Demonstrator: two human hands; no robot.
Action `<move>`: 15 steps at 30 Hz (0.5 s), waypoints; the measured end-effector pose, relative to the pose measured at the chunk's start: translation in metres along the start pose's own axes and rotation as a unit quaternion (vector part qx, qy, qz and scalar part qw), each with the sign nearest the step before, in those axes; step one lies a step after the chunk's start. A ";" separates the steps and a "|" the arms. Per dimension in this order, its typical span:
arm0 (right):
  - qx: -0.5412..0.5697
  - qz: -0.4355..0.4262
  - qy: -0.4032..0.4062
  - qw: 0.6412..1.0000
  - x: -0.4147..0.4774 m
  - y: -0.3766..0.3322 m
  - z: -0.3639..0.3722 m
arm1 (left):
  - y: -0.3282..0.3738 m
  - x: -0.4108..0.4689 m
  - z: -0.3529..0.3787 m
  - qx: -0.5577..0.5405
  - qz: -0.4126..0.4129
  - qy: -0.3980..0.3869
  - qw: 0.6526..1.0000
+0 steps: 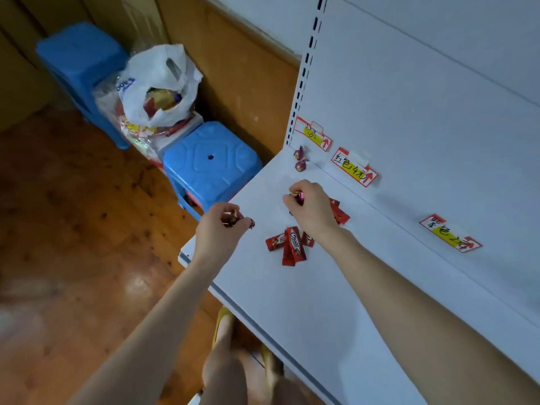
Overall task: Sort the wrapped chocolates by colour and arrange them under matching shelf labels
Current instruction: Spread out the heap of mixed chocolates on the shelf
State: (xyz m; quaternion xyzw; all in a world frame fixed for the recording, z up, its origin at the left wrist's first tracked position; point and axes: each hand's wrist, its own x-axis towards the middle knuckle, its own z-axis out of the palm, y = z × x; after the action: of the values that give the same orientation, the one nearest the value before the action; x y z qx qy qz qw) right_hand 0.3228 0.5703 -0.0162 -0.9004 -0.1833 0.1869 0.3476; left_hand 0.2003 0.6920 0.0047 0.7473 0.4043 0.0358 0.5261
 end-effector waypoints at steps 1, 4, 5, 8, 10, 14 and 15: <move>-0.005 0.008 0.009 1.000 0.010 0.000 0.003 | 0.001 0.016 0.004 0.007 0.005 -0.015 1.000; -0.020 0.035 0.033 0.999 0.037 0.001 0.010 | 0.004 0.055 0.021 0.028 0.026 -0.066 0.997; -0.022 0.046 0.036 0.998 0.044 0.001 0.013 | 0.004 0.066 0.027 0.034 0.033 -0.079 0.996; -0.037 0.074 0.040 0.996 0.062 0.003 0.020 | 0.004 0.095 0.045 0.046 0.052 -0.112 0.991; -0.046 0.085 0.043 0.994 0.070 0.006 0.024 | 0.002 0.110 0.055 0.071 0.064 -0.131 0.987; -0.040 0.100 0.046 0.993 0.077 0.014 0.033 | -0.002 0.125 0.068 0.099 0.066 -0.157 0.980; -0.035 0.104 0.046 0.993 0.078 0.016 0.035 | -0.002 0.125 0.069 0.110 0.076 -0.159 0.978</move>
State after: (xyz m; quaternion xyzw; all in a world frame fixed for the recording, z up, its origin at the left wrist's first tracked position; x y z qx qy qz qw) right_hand 0.3773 0.6146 -0.0673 -0.9339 -0.0785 0.1741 0.3024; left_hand 0.3159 0.7201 -0.0744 0.8253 0.2590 -0.0890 0.4938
